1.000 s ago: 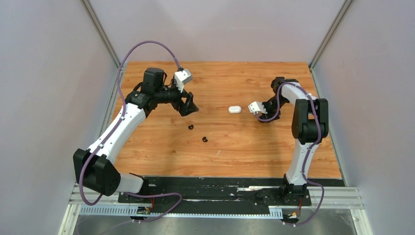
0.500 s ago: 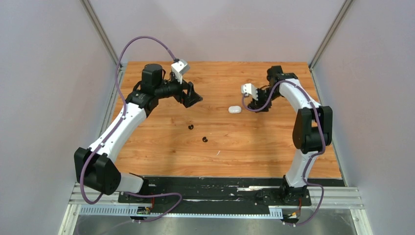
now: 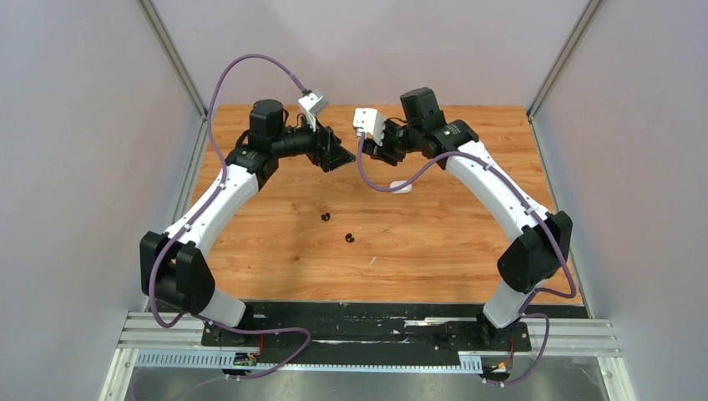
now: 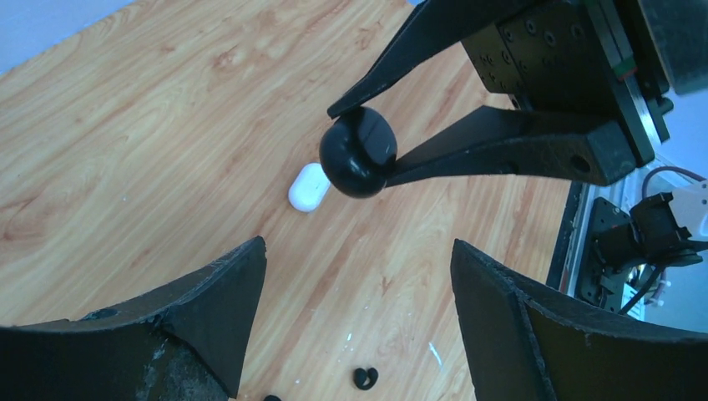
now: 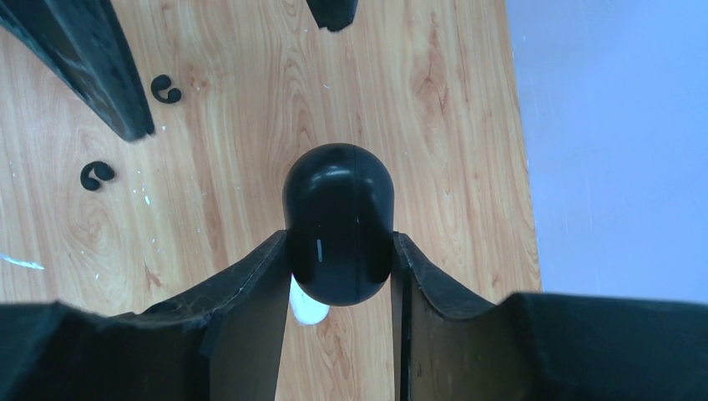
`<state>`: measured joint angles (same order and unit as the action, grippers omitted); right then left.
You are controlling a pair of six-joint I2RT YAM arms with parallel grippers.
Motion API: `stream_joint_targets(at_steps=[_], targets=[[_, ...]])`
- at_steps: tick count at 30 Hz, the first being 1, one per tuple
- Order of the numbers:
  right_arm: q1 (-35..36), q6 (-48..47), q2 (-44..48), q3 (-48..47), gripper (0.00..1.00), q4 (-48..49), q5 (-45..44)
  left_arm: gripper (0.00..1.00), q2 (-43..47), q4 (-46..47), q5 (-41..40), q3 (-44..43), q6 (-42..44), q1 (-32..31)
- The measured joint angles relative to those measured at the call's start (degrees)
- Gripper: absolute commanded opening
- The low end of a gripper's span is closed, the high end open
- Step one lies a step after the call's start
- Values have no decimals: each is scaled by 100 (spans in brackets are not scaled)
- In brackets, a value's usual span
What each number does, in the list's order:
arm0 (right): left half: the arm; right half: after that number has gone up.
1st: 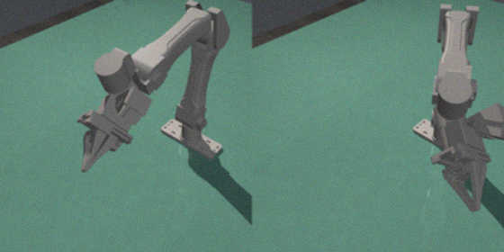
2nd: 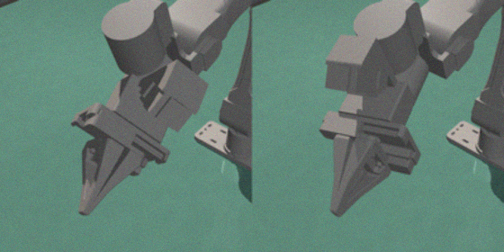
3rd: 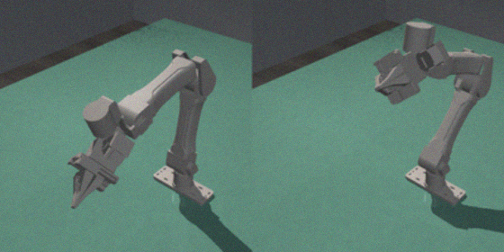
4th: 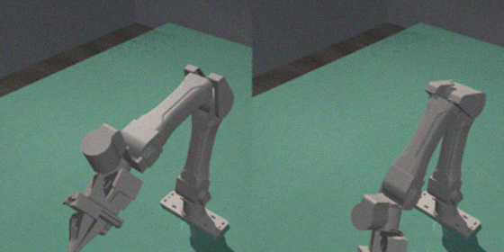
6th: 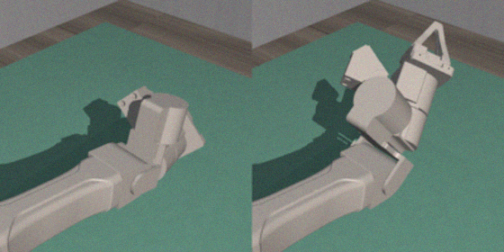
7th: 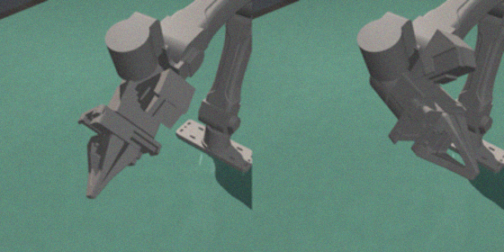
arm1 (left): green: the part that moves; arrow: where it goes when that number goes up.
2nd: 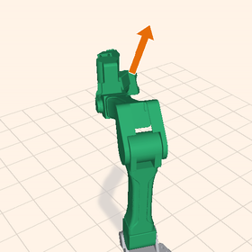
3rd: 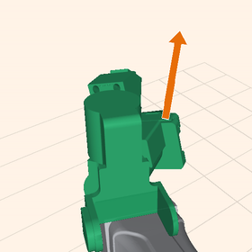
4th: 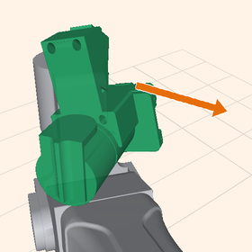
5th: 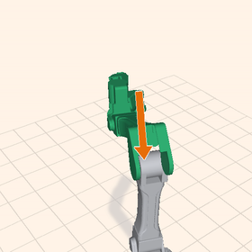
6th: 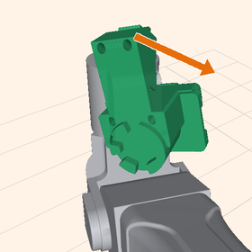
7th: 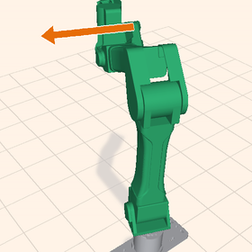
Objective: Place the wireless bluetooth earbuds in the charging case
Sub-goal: Pass from the right arm to the left
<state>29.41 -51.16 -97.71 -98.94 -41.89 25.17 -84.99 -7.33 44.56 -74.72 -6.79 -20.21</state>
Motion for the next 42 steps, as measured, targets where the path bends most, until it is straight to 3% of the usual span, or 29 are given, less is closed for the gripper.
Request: stream_joint_targets(at_steps=[24,30,42], targets=[[557,195,96,76,0,629,-372,54,-459,614,404,-17,-868,2],[562,131,160,166,0,695,-387,61,-511,706,636,-111,-944,15],[616,31,162,256,0,922,-363,55,-538,1029,975,-142,-1333,273]])
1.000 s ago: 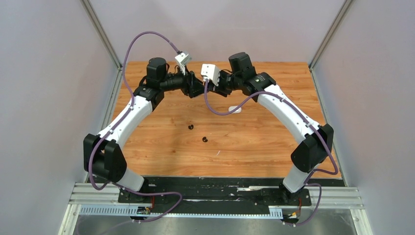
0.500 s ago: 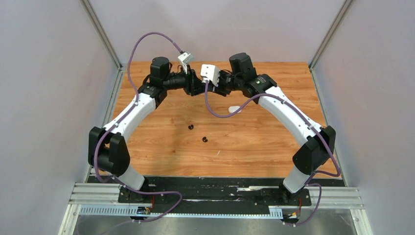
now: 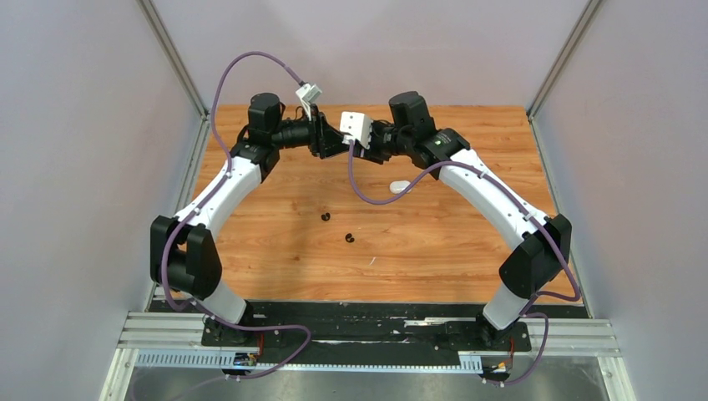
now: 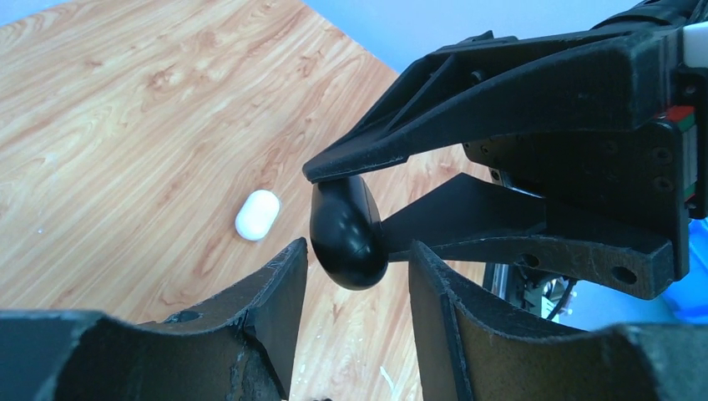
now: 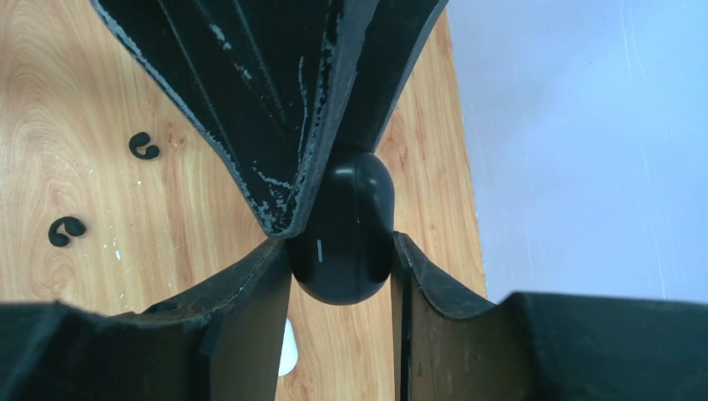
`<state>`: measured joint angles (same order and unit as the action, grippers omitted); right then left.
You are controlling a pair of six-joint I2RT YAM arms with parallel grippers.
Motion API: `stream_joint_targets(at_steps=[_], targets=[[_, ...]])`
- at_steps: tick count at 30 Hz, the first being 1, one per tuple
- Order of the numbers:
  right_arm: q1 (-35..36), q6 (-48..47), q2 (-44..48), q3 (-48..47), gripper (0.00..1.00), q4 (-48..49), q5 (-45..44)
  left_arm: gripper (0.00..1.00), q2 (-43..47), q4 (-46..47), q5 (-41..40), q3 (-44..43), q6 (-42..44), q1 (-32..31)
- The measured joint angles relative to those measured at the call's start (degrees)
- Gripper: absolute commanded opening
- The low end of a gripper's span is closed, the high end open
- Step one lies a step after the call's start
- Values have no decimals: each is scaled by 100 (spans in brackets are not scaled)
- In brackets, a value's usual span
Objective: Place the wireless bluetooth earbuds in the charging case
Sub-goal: Pass from the right arm to the left
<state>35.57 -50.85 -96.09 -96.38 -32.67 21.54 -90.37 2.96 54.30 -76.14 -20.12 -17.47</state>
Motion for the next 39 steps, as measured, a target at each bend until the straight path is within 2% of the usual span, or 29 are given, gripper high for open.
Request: stream_joint_targets(at_steps=[8,14,19,22,25,26,32,35,39], targets=[[24,-59,0,0,0,72,-20,50,-203,20,87,-28,-74,-4],[52,-197,0,2,0,83,-76,39,-245,63,221,-66,-162,-4],[63,-284,7,4,0,111,-146,21,-262,98,271,-83,-256,0],[63,-284,52,72,5,170,-149,4,-278,188,328,-83,-291,0],[63,-260,96,96,9,179,-144,0,-295,271,420,-83,-321,2],[63,-251,111,109,11,184,-140,0,-297,297,461,-83,-328,7],[59,-170,219,190,48,201,-66,0,-310,382,682,-83,-361,20],[31,-61,223,190,59,201,24,0,-315,420,776,-83,-334,28],[-42,247,223,181,80,153,267,0,-317,485,951,-83,-221,26]])
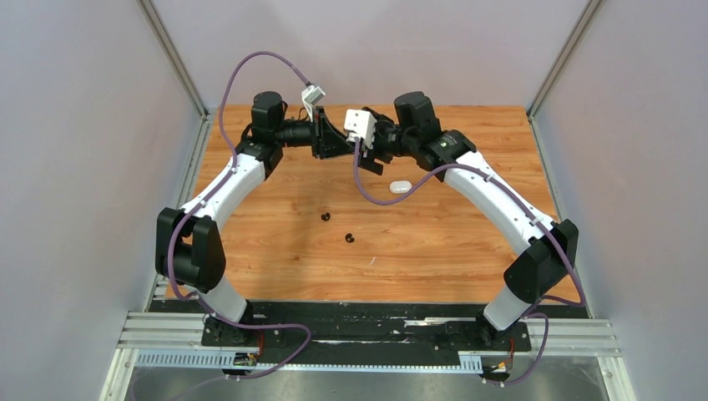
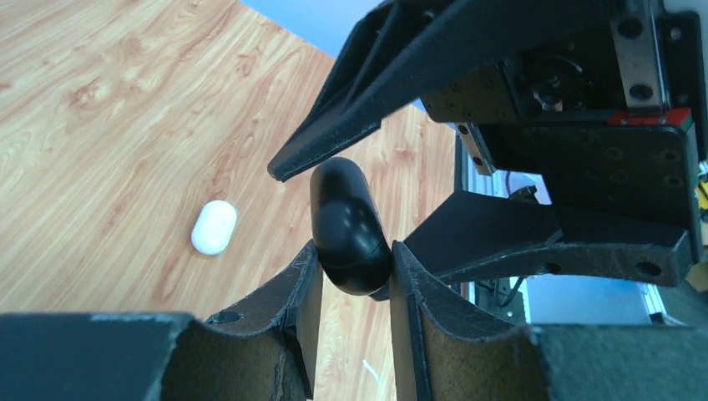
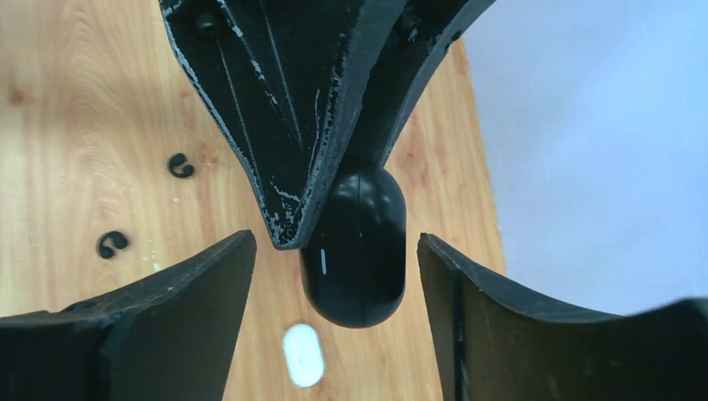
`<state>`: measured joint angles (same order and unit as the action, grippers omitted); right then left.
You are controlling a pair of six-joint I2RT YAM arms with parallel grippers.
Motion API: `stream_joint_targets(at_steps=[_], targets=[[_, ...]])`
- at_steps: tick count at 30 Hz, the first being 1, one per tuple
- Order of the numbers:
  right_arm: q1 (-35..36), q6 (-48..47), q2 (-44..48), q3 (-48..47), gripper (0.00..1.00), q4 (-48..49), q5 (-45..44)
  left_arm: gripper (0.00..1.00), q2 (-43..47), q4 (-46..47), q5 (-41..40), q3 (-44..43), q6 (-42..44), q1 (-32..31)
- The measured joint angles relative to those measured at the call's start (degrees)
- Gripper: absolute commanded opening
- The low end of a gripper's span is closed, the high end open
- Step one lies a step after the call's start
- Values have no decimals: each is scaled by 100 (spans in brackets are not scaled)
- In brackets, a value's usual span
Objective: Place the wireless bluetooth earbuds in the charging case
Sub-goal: Pass from the right arm to the left, then open the charging case to the charging case.
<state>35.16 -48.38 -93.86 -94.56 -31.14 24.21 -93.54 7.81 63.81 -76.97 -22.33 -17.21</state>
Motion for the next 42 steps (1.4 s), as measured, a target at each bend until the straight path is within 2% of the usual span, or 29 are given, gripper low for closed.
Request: stream_joint_targets(at_steps=[4,8,14,17,22,28,38,42], targets=[[-199,516,0,-199,85,-286,389,0,0,-79,136,-4,302,0],[-605,1126,-46,-699,87,-640,951,0,2,-448,289,-9,815,0],[-1285,1858,-151,-1381,77,-1091,2234,0,122,-1530,404,-26,2236,-2],[-1443,1963,-214,-1427,74,-1340,2833,0,372,-2026,409,-26,3018,-17],[-1416,1978,-533,-1414,71,-1707,3783,0,944,-2277,404,114,4037,-87],[-1386,1985,-927,-1421,65,-1895,4406,0,1390,-2295,173,564,4929,-269],[-1342,1910,-1106,-1458,70,-2004,4835,0,1390,-1939,-251,831,5174,-372],[-1309,1779,-1106,-1458,64,-2057,4795,0,1331,-1611,-291,831,4951,-372]])
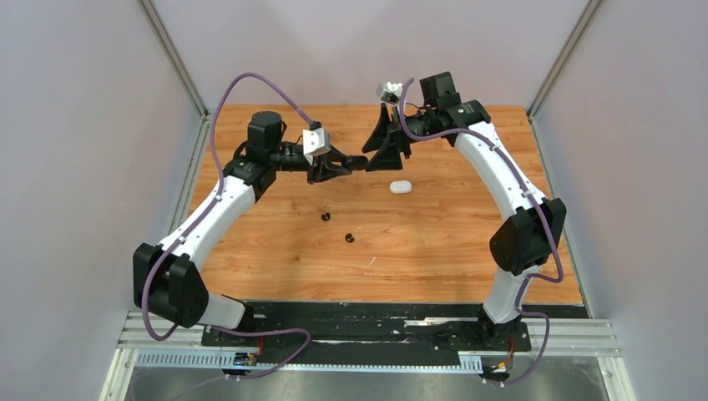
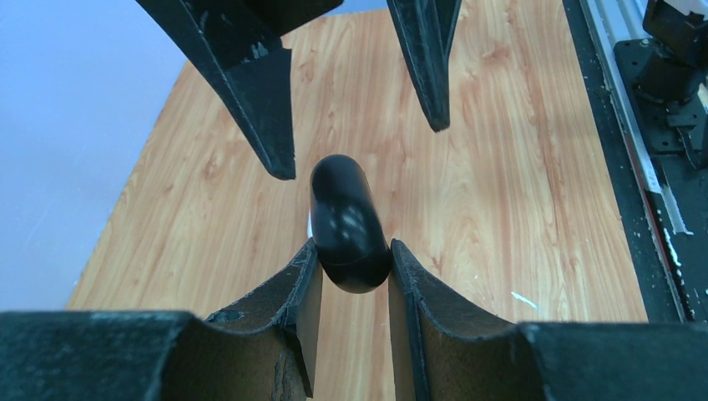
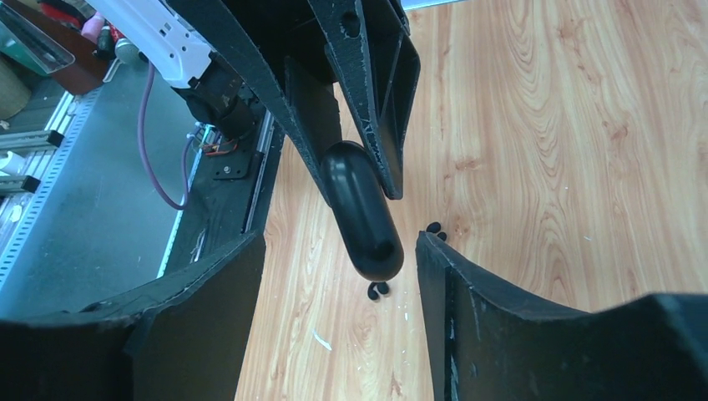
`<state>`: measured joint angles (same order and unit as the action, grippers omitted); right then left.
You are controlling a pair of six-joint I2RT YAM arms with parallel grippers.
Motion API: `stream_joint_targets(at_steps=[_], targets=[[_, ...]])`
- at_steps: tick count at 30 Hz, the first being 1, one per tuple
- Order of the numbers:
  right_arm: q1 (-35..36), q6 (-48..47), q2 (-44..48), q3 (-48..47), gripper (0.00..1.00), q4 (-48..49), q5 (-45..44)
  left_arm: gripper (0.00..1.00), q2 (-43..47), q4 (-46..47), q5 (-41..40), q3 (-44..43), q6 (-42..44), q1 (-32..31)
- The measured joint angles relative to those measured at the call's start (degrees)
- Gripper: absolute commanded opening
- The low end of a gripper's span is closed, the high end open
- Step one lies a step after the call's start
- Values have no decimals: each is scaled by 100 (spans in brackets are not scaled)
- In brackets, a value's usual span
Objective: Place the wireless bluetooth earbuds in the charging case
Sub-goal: Open the charging case to the charging case.
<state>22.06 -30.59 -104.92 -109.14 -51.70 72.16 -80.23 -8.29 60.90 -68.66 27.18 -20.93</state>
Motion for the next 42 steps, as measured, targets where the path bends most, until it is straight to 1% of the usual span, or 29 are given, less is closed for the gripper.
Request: stream_joint_targets(at_steps=[1,3,5,7,10,14,16,21,30,42], targets=[[11,-37,0,0,62,0,-26,0,-13,61,0,-2,-48,0],[35,-107,-2,-4,54,0,-87,0,-35,142,2,-9,-133,-2],[61,-149,-37,-44,50,-9,-146,0,-52,151,7,-35,-162,-2],[79,-173,-101,-118,47,2,-195,0,-76,144,13,-92,-179,-2],[103,-214,-173,-157,45,7,-264,0,-87,136,39,-179,-203,-7],[111,-251,-199,-160,36,4,-332,0,-87,120,76,-251,-249,-11],[111,-260,-199,-162,34,0,-354,0,-87,92,83,-269,-260,-11],[107,-173,-216,-229,33,-20,-435,0,-87,-138,22,-358,-72,-11],[63,293,-293,-339,33,68,-426,0,-103,-525,-136,-525,382,-31],[-20,715,-310,-339,34,262,-428,0,-236,-693,-195,-684,579,-37]])
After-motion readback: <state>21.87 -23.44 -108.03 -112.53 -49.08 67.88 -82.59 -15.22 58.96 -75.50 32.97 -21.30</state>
